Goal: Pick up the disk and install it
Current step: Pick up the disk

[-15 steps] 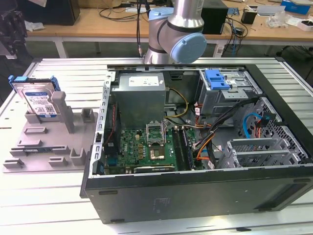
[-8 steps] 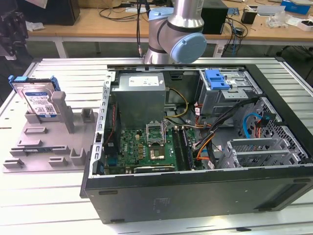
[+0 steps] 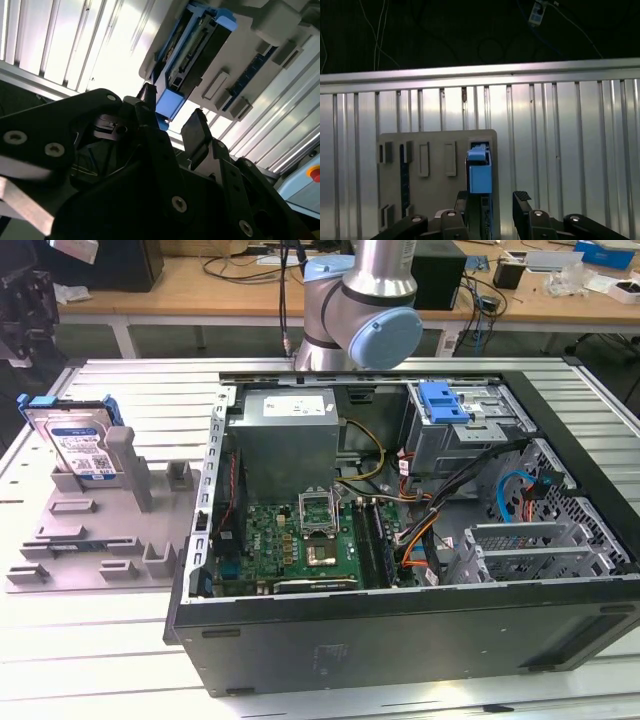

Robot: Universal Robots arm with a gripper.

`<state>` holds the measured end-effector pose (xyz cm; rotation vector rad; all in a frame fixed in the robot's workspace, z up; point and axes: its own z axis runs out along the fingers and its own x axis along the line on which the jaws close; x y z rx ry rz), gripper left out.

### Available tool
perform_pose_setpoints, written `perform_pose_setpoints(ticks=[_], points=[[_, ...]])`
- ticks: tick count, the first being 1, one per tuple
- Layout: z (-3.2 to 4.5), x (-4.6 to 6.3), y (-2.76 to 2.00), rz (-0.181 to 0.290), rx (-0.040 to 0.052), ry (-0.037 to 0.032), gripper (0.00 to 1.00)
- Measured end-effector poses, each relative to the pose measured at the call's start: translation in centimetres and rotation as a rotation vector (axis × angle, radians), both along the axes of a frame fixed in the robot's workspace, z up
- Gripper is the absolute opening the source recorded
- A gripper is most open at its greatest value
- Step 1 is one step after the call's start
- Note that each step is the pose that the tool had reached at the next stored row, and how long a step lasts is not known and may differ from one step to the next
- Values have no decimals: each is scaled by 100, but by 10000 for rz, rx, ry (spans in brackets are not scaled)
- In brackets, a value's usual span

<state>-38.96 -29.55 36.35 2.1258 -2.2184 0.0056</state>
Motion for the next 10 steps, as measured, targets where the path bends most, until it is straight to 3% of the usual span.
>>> perform_pose_setpoints(ticks=[7, 10], points=[[-49, -60, -39, 2, -74, -3, 48], [-91, -59, -47, 3, -85, -117, 48]])
